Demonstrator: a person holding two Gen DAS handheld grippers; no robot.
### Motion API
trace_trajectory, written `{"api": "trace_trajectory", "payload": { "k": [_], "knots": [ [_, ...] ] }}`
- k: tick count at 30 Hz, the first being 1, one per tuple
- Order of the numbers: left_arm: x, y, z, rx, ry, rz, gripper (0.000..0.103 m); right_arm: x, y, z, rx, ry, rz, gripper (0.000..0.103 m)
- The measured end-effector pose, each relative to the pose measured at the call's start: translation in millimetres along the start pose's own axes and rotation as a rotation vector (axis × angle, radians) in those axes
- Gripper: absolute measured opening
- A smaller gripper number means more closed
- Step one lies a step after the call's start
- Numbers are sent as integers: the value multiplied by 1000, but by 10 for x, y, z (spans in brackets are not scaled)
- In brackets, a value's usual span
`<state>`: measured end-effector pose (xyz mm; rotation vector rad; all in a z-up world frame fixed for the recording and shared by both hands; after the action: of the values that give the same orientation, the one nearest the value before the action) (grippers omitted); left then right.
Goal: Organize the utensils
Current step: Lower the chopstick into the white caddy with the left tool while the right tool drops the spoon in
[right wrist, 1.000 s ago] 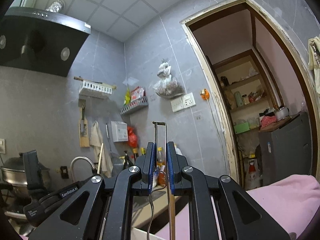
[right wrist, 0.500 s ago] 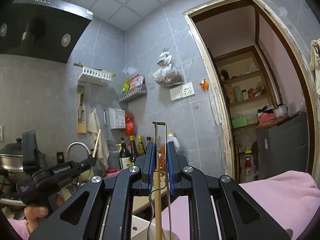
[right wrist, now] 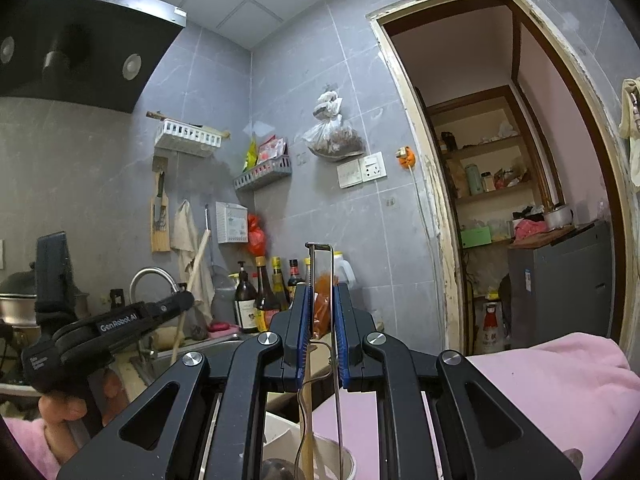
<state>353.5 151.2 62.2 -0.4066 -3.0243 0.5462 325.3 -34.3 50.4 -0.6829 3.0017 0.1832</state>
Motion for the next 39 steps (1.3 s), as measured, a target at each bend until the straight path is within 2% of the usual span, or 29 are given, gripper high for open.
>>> {"api": "trace_trajectory", "payload": {
  "k": [11, 22, 27, 30, 31, 32, 37, 39],
  "knots": [
    [27, -13, 279, -25, 28, 15, 3, 18, -6, 86, 6, 30, 10, 10],
    [106, -83, 609, -76, 99, 22, 3, 57, -1, 266, 27, 116, -9, 11],
    [145, -139, 664, -85, 134, 45, 4, 103, 35, 353, 49, 146, -24, 17],
    [178, -182, 664, -82, 152, 61, 15, 150, 20, 335, 37, 141, -27, 22],
    [187, -194, 663, -81, 158, 67, 26, 166, 18, 315, 33, 138, -29, 22],
    [205, -207, 658, -79, 159, 73, 30, 184, 16, 293, 30, 134, -30, 23],
    [283, -286, 608, -93, 155, 78, 31, 282, 6, 204, 26, 118, -32, 27],
    [310, -334, 569, -98, 146, 80, 35, 326, -17, 160, 22, 110, -28, 28]
  ]
}}
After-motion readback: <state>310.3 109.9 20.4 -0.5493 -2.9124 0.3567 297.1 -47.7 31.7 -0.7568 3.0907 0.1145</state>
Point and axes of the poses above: each gripper's, at about its wrist camera, not at the fingertips, and x roughly against the way its jaws point, y to its left, z to its underside, the point moved 10 cm from there along -x, roughly the way its jaws point, and after that the axes turned 3 degrees about z, right-handed, at the moved point
